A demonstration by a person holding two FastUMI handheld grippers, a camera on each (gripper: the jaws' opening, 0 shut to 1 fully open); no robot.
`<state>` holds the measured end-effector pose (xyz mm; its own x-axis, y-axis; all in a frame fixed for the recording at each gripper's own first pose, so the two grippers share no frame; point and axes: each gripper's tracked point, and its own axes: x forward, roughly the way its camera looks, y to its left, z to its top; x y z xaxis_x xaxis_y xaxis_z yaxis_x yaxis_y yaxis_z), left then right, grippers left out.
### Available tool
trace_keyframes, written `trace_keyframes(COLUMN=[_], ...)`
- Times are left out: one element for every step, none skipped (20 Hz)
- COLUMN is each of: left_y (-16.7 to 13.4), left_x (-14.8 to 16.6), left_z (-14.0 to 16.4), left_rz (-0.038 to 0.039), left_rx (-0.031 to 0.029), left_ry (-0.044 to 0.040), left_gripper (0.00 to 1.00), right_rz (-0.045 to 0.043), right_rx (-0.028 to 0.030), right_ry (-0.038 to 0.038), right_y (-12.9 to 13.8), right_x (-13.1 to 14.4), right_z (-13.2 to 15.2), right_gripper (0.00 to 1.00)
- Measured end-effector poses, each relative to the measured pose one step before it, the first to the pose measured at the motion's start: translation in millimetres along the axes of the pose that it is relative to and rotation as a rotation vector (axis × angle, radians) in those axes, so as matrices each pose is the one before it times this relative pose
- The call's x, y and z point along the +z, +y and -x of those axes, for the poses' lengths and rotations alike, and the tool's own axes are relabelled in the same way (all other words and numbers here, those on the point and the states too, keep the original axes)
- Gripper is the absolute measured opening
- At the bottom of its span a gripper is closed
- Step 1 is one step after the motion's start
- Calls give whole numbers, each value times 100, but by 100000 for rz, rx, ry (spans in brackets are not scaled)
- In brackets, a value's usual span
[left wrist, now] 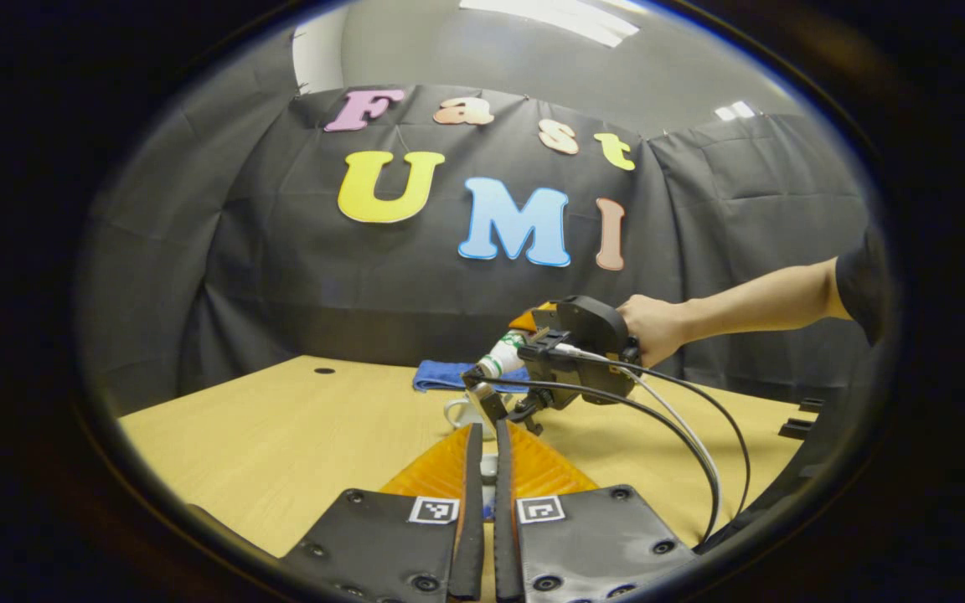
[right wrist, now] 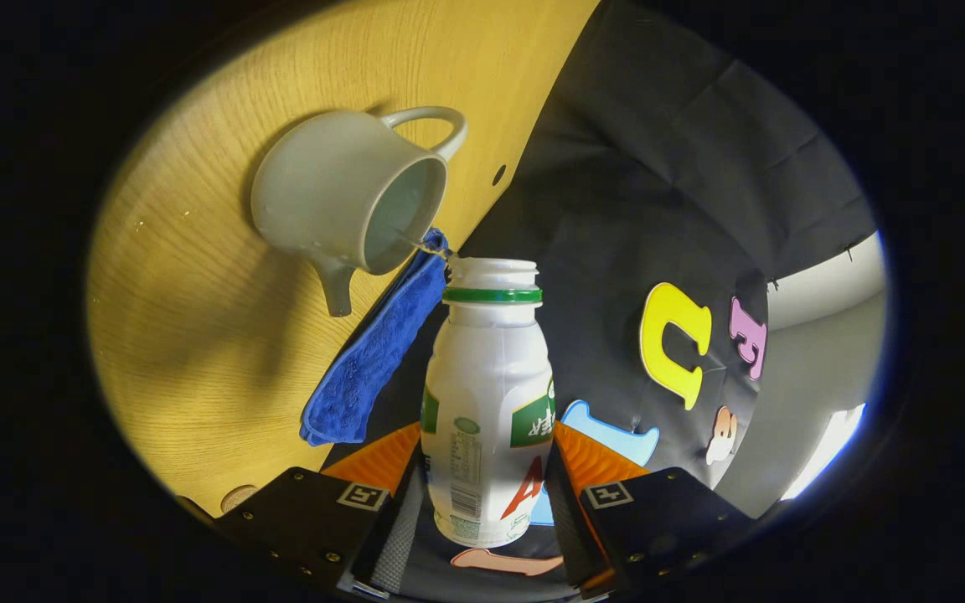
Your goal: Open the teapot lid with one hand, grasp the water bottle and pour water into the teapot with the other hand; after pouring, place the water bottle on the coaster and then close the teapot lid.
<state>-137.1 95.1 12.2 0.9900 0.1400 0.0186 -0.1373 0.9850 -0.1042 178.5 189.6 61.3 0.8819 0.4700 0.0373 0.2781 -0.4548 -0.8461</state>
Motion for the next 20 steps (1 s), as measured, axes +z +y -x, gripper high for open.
trace_keyframes(left_y=[46, 99, 143, 100, 10, 83, 102, 50, -12, 85, -33, -44, -12, -26, 6, 6, -80, 8, 62, 13], left_x=[15, -112, 39, 42, 109, 57, 66, -72, 46, -108, 14, -32, 36, -142, 18, -65, -1, 62, 76, 14], left_z=[78, 43, 16, -16, -6, 54, 10, -74, 129, -83, -17, -82, 48, -24, 22, -79, -18, 41, 18, 74], left_rz=[155, 84, 77, 208, 179, -24, -136, -95, -4, 20, -33, -85, -24, -44, -101, -48, 21, -37, -117, -110], left_rx=[23, 142, 221, 156, 86, 137, 196, 151, 74, 8, 41, 33, 32, -102, 69, 48, 13, 21, 94, 111], left_ry=[109, 134, 112, -106, -172, -213, -93, -8, 66, 70, 58, 64, 43, 178, 141, 175, -57, -147, -145, -57], left_gripper=[11, 11, 11, 11, 15, 15, 15, 11, 15, 11, 11, 11, 11, 15, 11, 11, 15, 11, 11, 11], right_rz=[969, 987, 998, 877, 491, 149, 455, 464, 433, 284, 179, 31, -272, -601, -780, -687, -671, -1064, -2092, -3547], right_rx=[-104, -106, 4, 37, 337, 207, 50, 113, -184, -134, -61, -156, -193, 10, 222, 71, 30, -38, 578, 1412], right_ry=[-450, -540, -373, -178, -35, -96, -113, -87, -51, -34, -156, -80, 149, 37, -46, -65, -178, 1, 84, 418], right_y=[-74, -91, -90, -111, -25, 132, -33, 25, -35, -39, -42, -160, -45, 50, 94, 0, 57, 64, 144, 445], right_x=[225, 188, 69, 35, 26, 82, 19, 78, 22, -21, -58, 105, -109, -83, -45, 93, -16, 29, -139, -133], right_z=[4, 17, 34, 3, 40, -39, 40, -52, -6, -61, 26, 71, 9, -102, 46, -5, 47, 11, 68, -46], right_gripper=[70, 70, 70, 70, 70, 71, 70, 70, 70, 70, 70, 70, 70, 70, 70, 67, 70, 70, 70, 70])
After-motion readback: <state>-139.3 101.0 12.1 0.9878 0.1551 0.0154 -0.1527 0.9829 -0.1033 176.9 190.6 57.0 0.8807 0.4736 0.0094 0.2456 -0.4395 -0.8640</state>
